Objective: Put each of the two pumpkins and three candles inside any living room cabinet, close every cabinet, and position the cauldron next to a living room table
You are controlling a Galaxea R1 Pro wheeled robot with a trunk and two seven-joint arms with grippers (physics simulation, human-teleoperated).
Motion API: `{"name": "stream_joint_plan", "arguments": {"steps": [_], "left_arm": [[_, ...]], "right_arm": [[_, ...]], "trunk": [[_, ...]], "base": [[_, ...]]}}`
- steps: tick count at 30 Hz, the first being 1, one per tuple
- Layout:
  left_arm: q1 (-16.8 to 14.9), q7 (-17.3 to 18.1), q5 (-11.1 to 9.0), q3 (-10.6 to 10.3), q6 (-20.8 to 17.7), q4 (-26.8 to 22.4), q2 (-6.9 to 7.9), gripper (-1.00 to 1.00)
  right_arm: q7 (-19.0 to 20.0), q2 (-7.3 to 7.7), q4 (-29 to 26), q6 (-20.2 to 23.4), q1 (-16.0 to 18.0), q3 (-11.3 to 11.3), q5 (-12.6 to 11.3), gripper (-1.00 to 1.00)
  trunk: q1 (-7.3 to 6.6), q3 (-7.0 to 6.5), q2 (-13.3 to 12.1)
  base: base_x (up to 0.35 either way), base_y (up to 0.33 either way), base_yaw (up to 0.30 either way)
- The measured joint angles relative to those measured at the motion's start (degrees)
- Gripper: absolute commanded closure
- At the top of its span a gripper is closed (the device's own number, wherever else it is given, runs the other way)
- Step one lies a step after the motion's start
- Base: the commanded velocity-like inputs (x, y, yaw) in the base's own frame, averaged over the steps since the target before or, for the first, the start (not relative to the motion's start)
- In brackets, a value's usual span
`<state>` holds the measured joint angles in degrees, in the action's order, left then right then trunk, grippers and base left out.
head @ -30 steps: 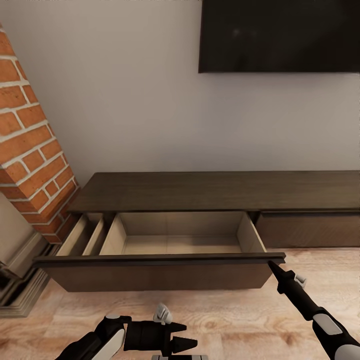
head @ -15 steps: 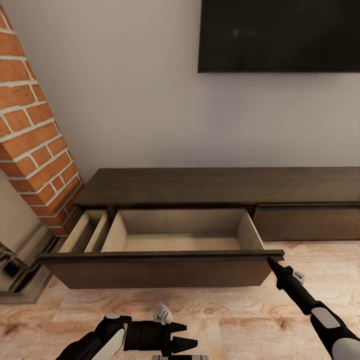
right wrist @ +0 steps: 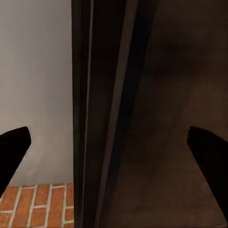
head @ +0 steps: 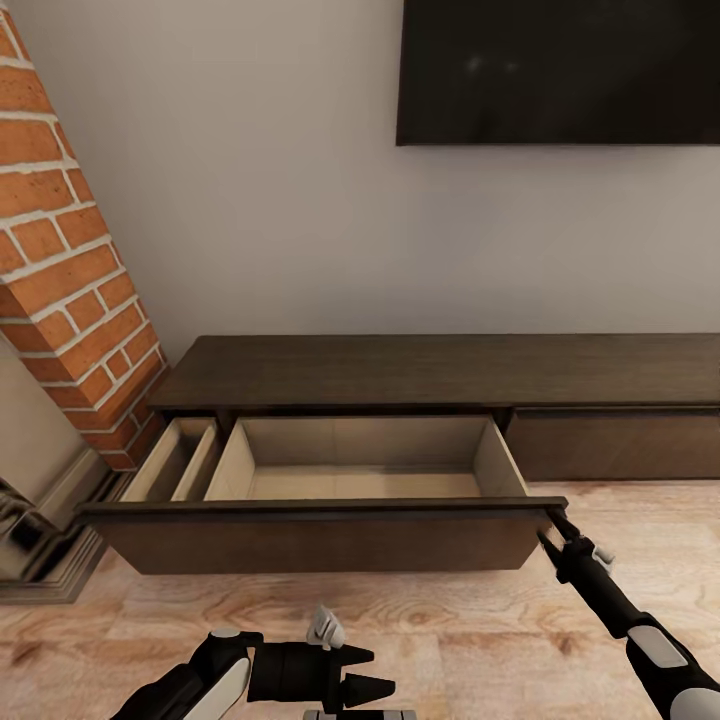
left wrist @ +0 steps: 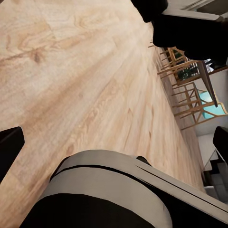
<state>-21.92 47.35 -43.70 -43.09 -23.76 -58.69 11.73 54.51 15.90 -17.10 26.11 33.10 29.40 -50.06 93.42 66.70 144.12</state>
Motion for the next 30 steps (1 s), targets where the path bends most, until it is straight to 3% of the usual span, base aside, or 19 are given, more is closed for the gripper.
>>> {"name": "stream_joint_plan", "arguments": {"steps": [10,30], "left_arm": [[0.0,0.0,0.1,0.0,0.0,0.1,0.00,-1.00],[0.0,0.1,0.0,0.0,0.0,-0.1,0.00,-1.00]], "right_arm": [[0.0,0.00,0.0,0.1,0.0,0.0,0.0,-1.00],[-0.1,0.08,0.0,0.2,0.0,0.0,0.0,-1.00]], "trunk": [[0.00,0.00,0.0],[0.00,0.00,0.0]], "base": [[-0.005,0.000,0.000],[-0.104,0.000,0.000]]}}
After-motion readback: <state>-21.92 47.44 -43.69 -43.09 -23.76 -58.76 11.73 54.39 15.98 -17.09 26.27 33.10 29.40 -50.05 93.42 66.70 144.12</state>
